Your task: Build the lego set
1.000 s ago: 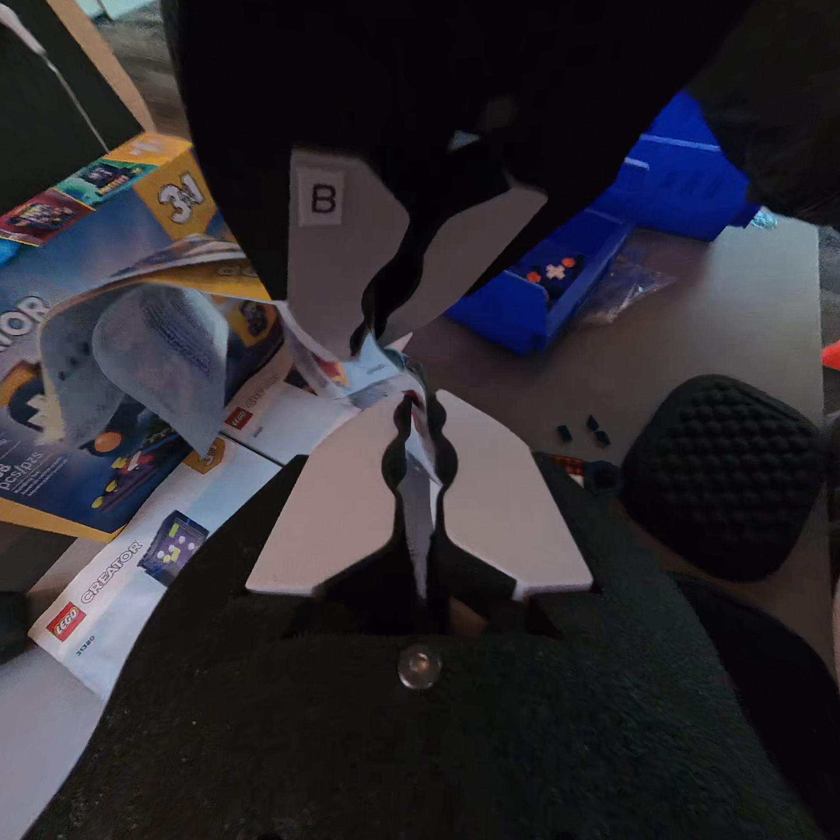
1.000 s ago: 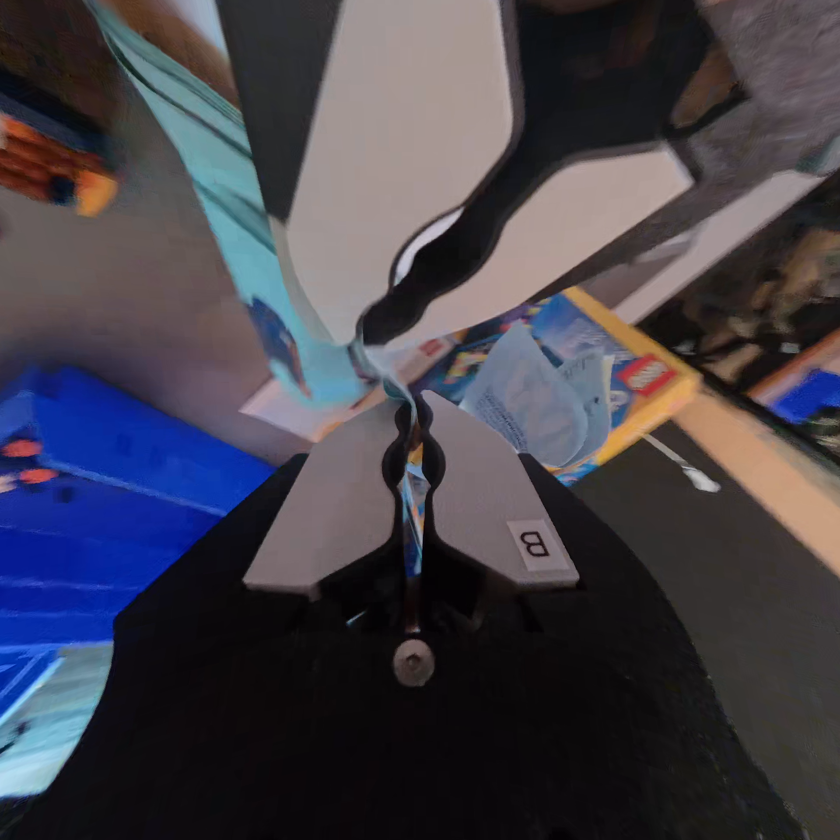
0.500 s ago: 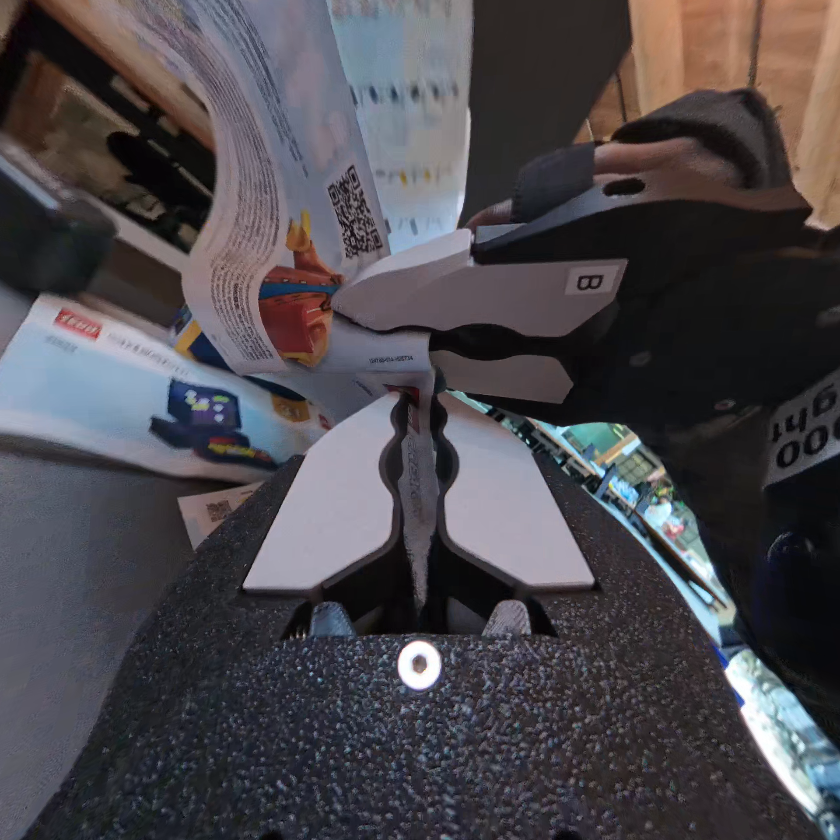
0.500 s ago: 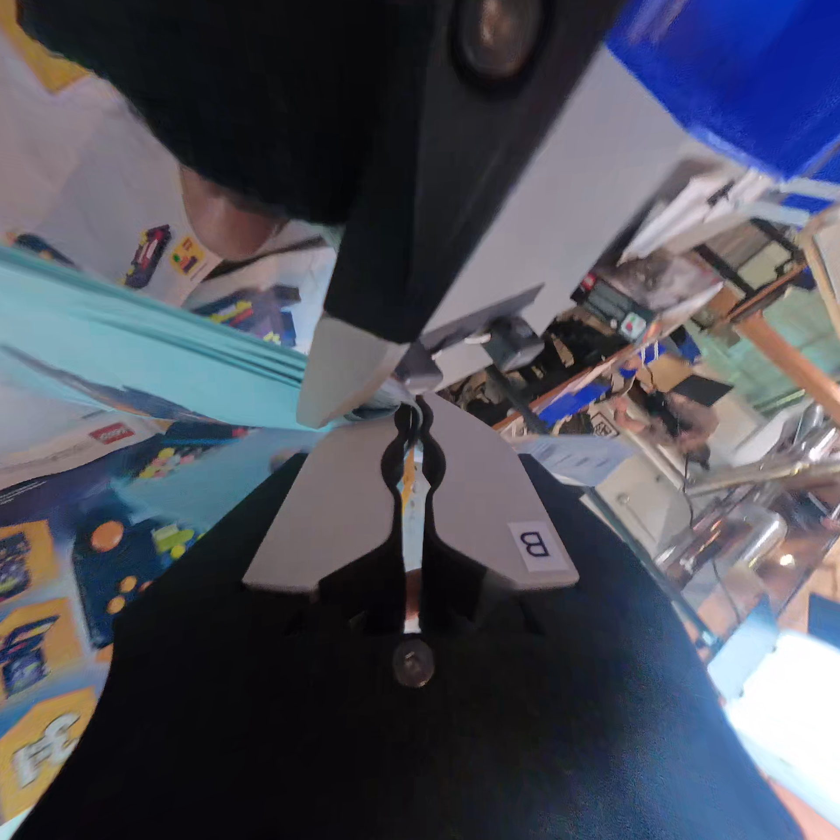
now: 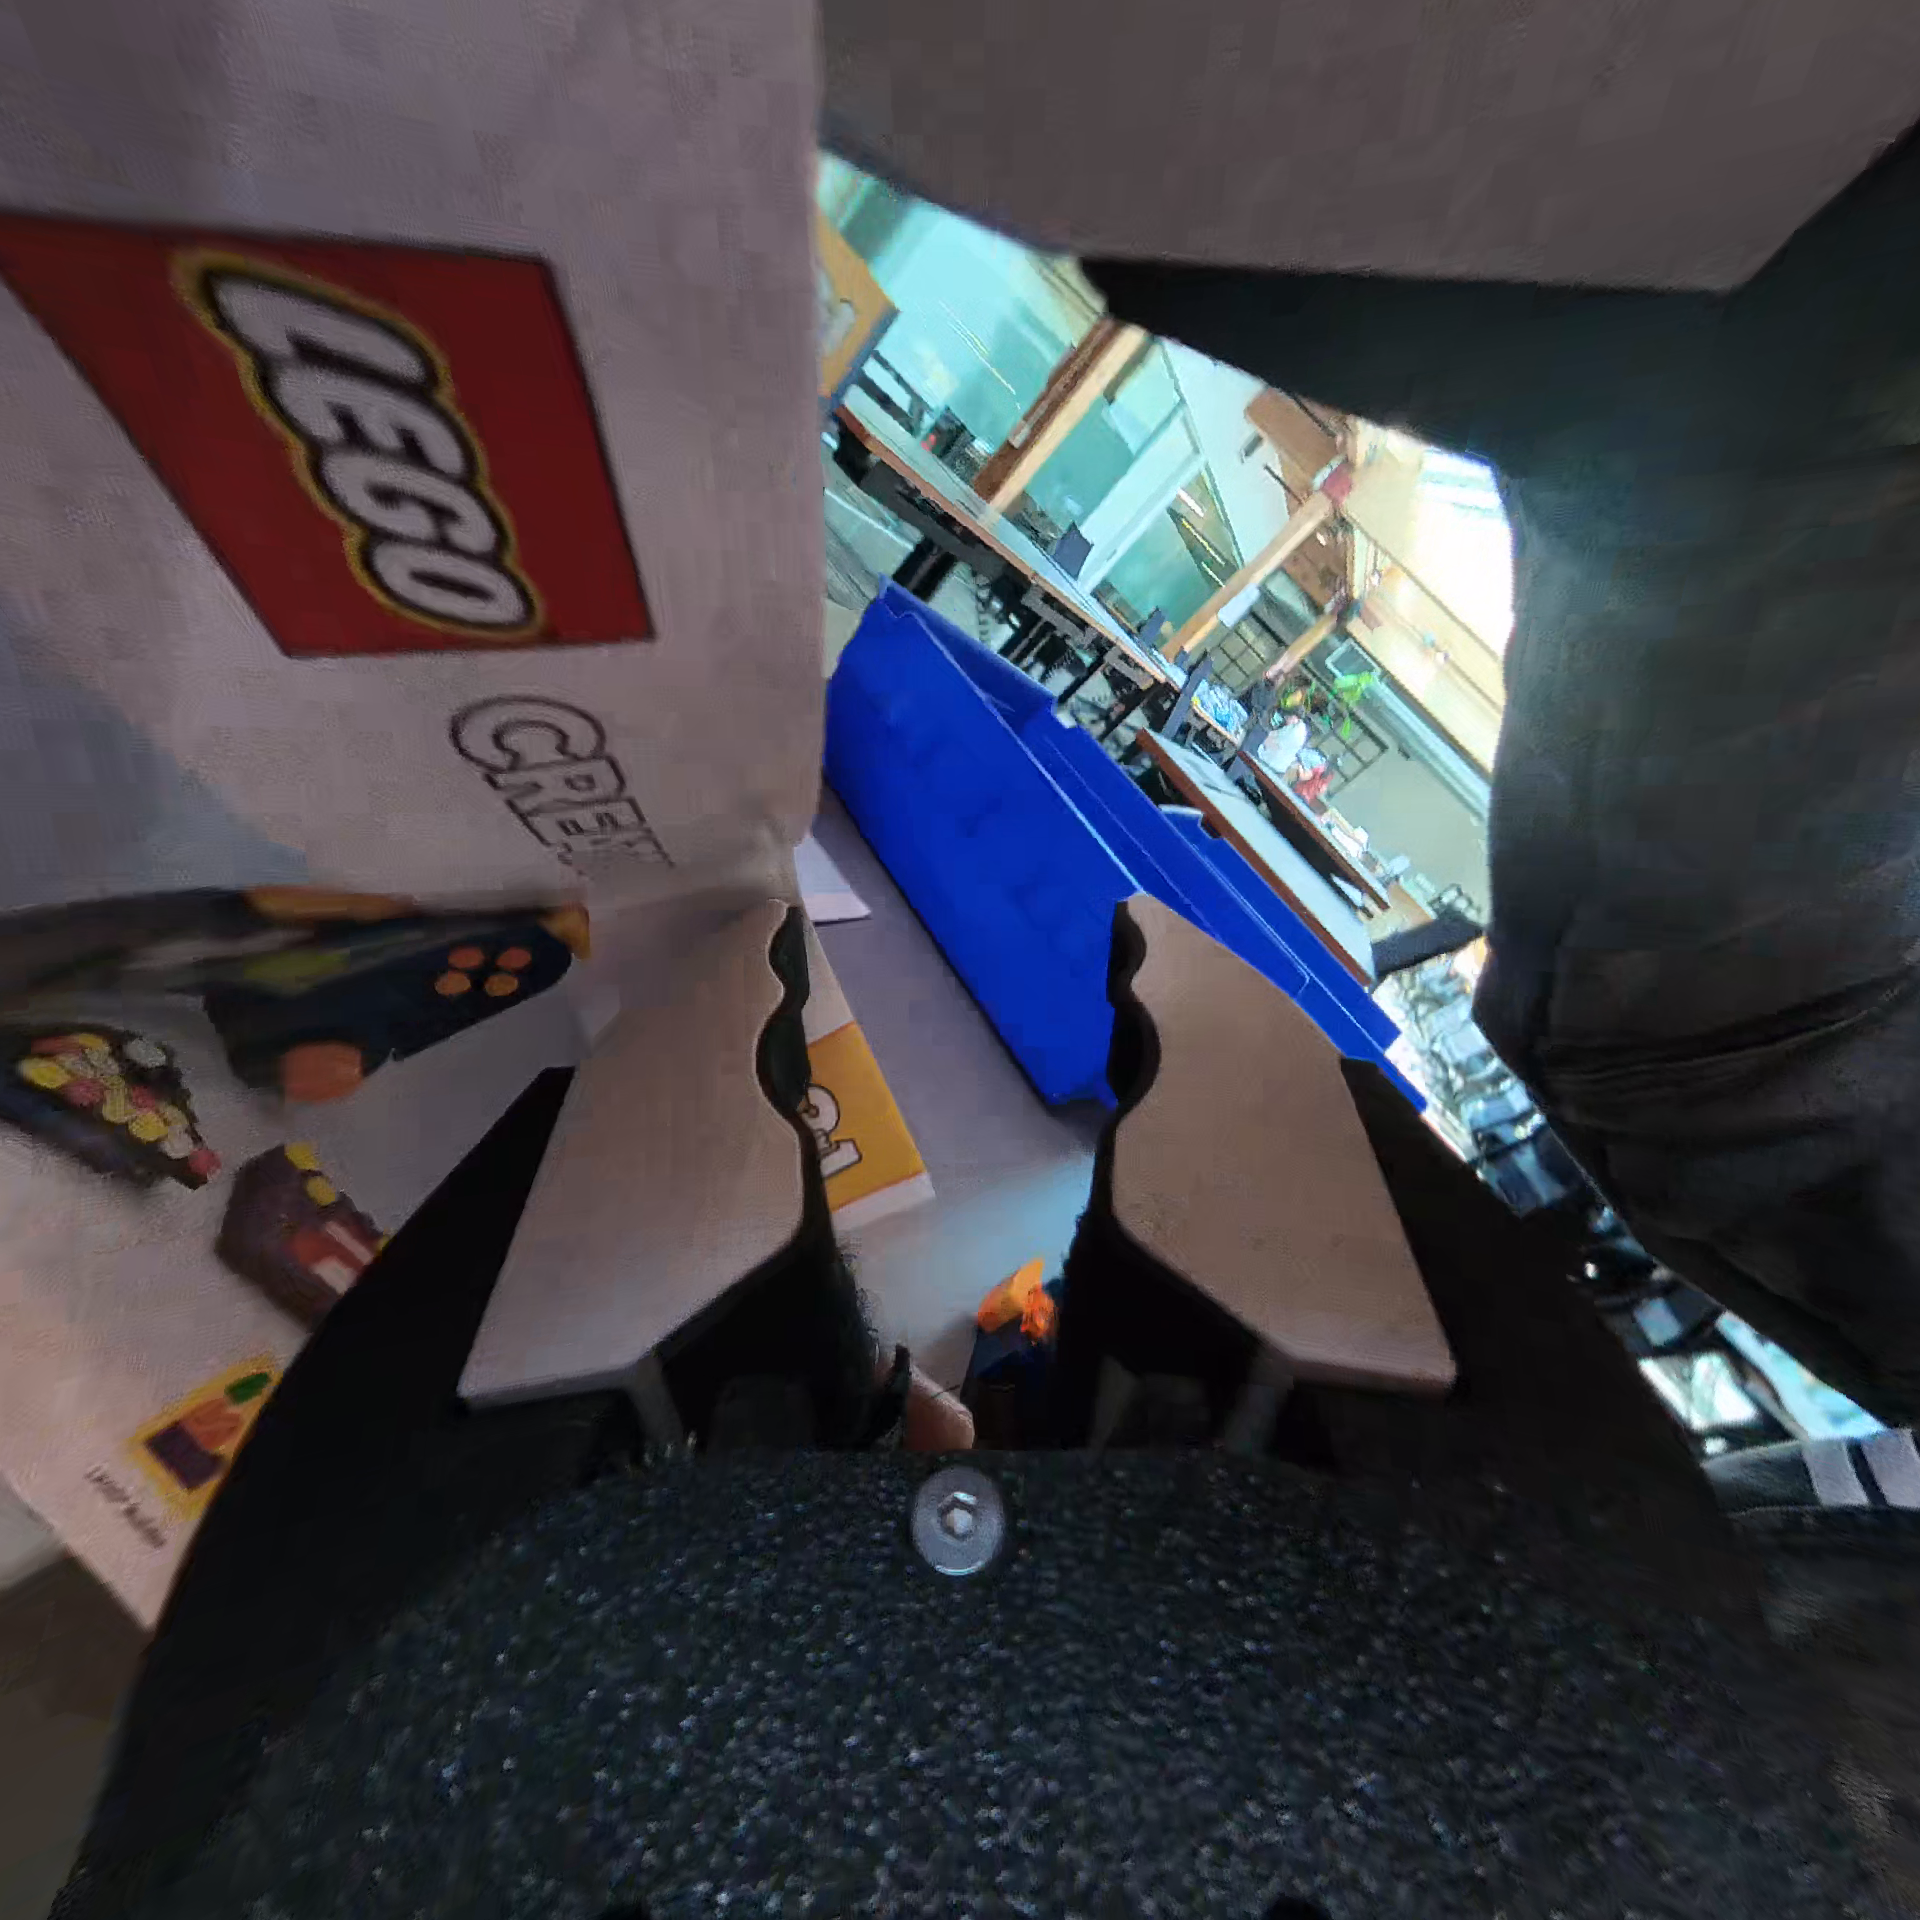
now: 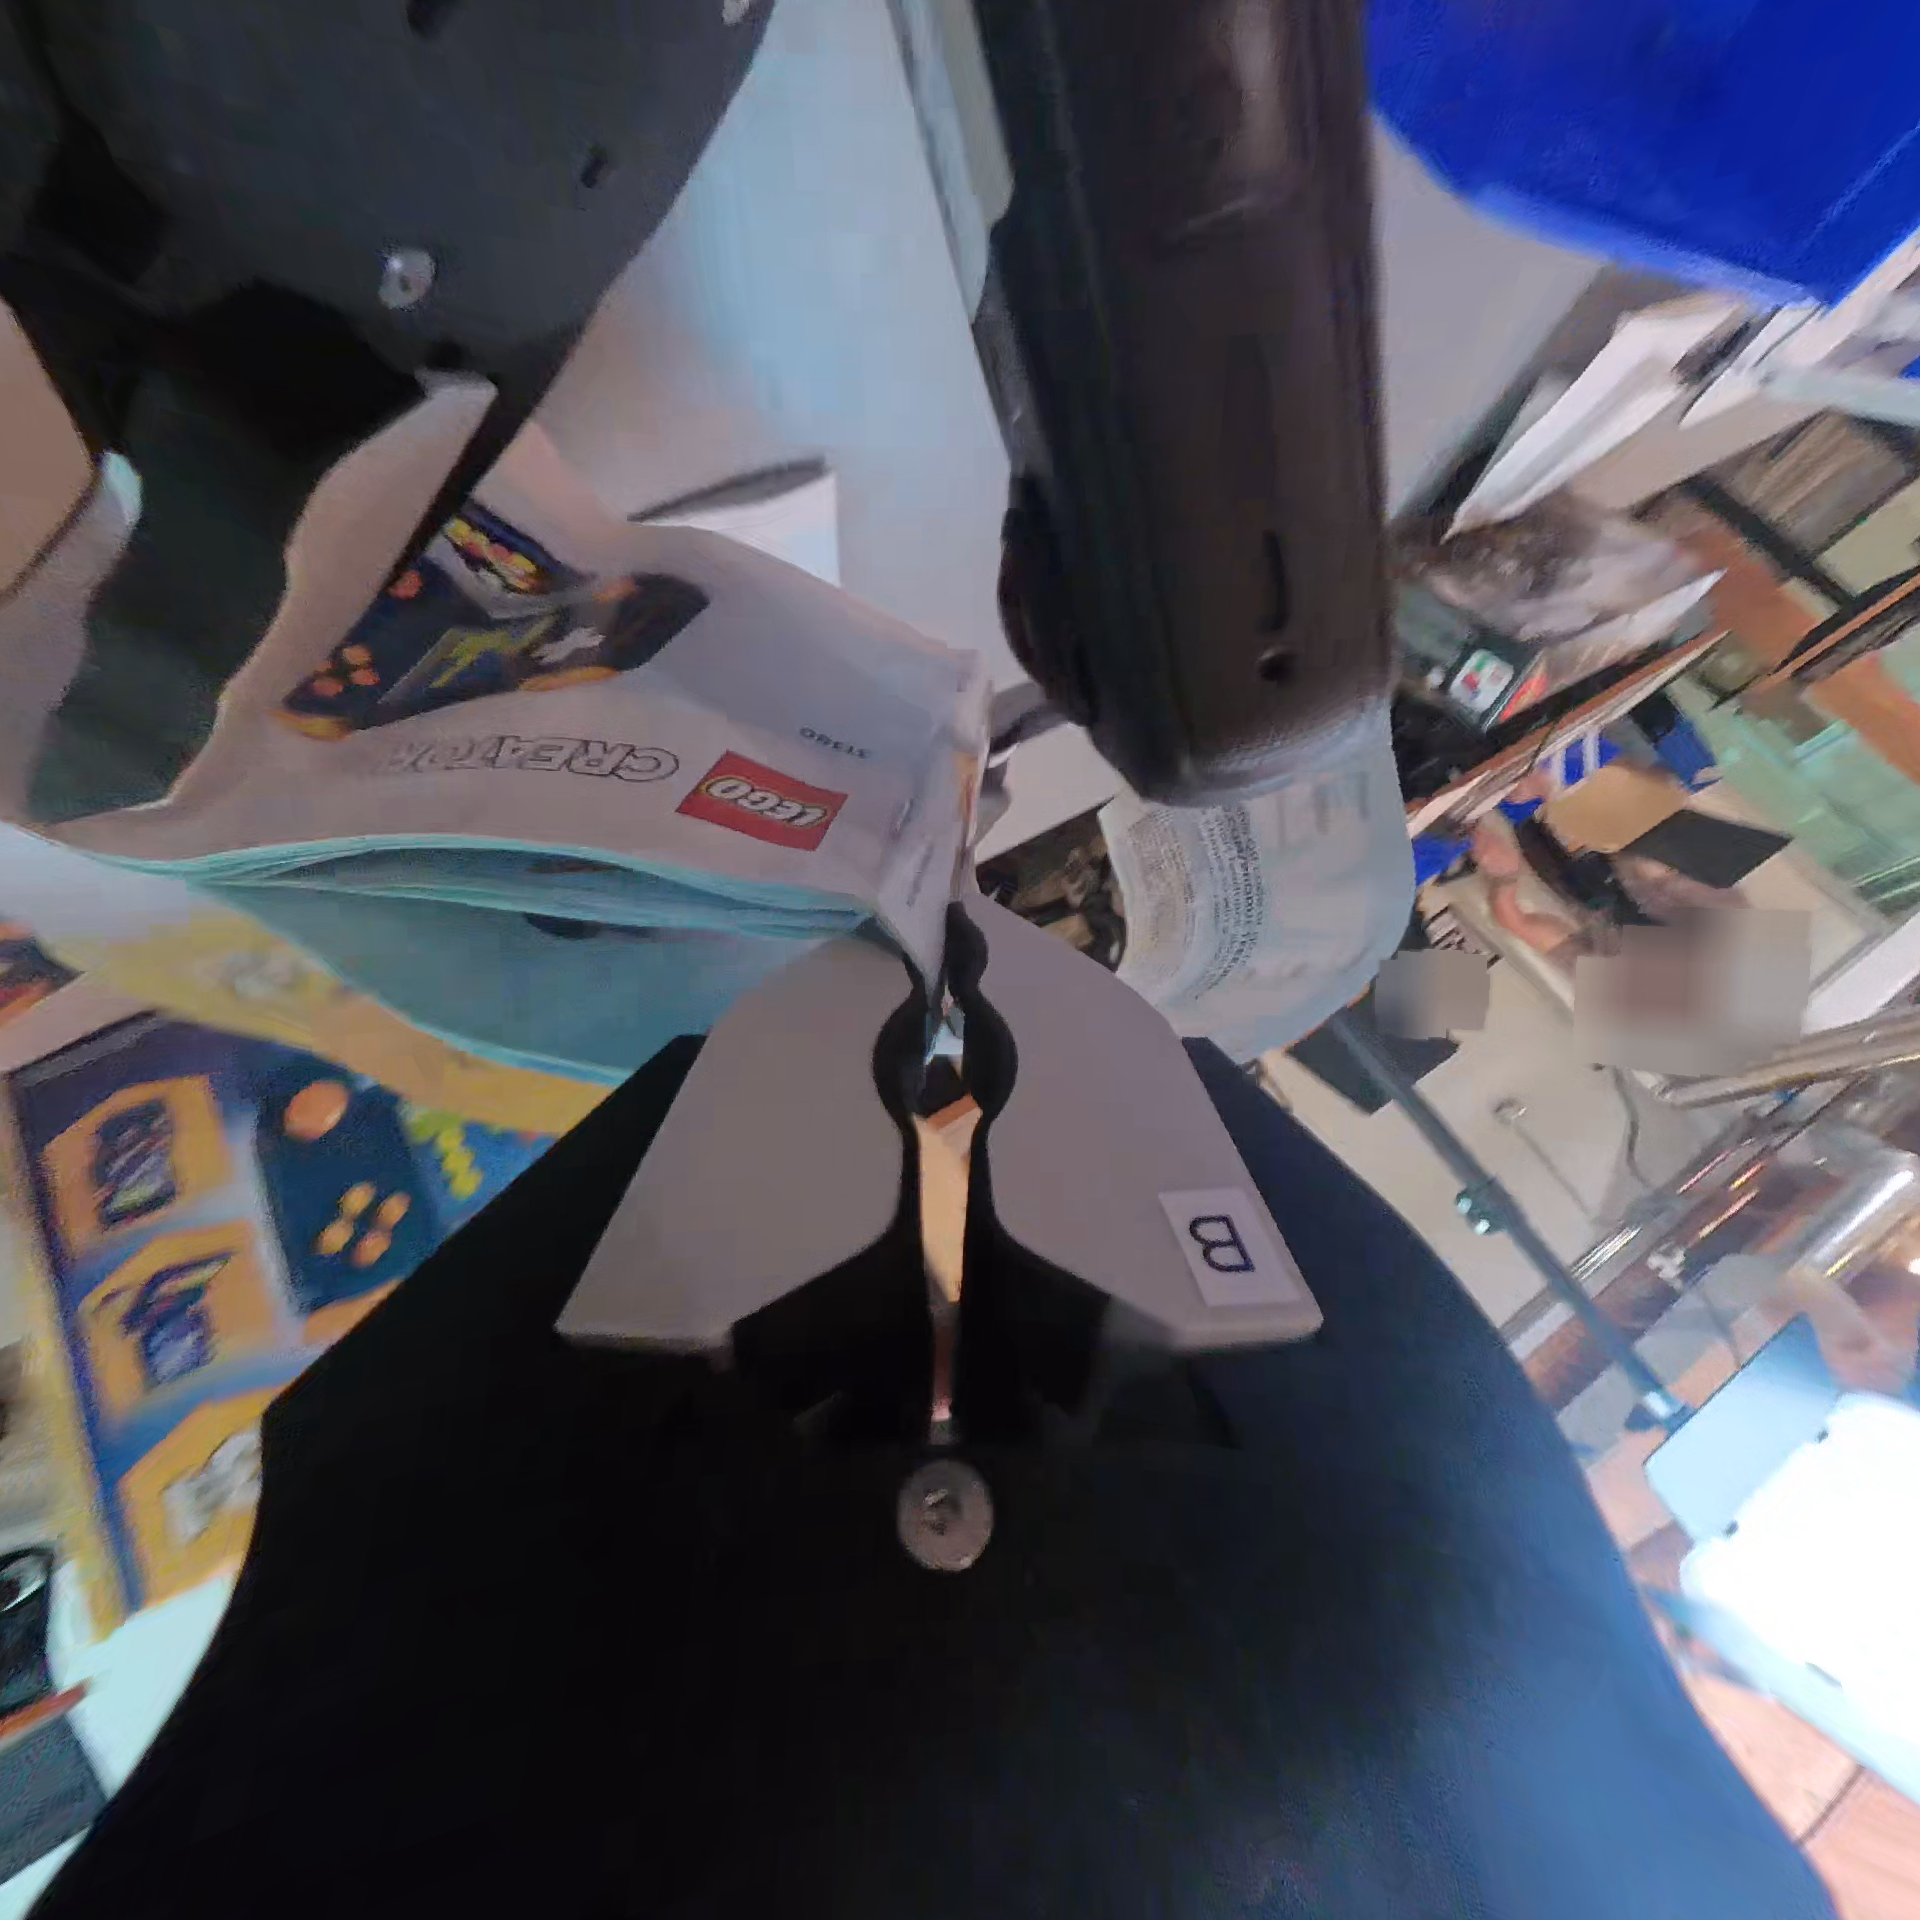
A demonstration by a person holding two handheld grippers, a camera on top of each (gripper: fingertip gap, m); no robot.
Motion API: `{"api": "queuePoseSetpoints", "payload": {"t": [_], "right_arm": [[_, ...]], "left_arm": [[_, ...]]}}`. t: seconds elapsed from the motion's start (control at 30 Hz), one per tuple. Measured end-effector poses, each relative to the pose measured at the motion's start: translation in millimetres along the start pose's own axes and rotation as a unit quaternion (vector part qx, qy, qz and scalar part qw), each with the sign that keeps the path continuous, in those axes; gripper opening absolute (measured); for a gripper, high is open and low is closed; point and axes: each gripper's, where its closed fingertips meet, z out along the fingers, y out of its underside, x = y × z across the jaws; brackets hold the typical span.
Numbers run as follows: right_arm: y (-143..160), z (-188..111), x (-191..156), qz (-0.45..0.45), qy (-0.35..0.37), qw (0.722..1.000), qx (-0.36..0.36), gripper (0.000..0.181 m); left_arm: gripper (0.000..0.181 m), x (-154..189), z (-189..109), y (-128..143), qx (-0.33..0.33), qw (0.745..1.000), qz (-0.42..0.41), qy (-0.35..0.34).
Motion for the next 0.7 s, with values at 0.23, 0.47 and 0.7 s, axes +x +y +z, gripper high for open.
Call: {"api": "queuePoseSetpoints", "payload": {"t": [0.23, 0.47, 0.7], "right_arm": [[42.9, -60.5, -44.3, 0.0, -0.132, 0.982, -0.134, 0.0], [-1.7, -13.6, -95.7, -0.127, -0.176, 0.975, -0.046, 0.0], [-54.8, 37.1, -75.5, -0.203, -0.023, 0.979, -0.009, 0.0]], "left_arm": [[0.048, 70.8, 82.6, -15.3, 0.01, 0.985, 0.023, 0.173], [0.009, 60.3, -2.7, 47.0, -0.11, 0.976, -0.115, 0.148], [0.014, 12.0, -146.9, -8.3, -0.039, 0.993, 0.061, -0.089]]}}
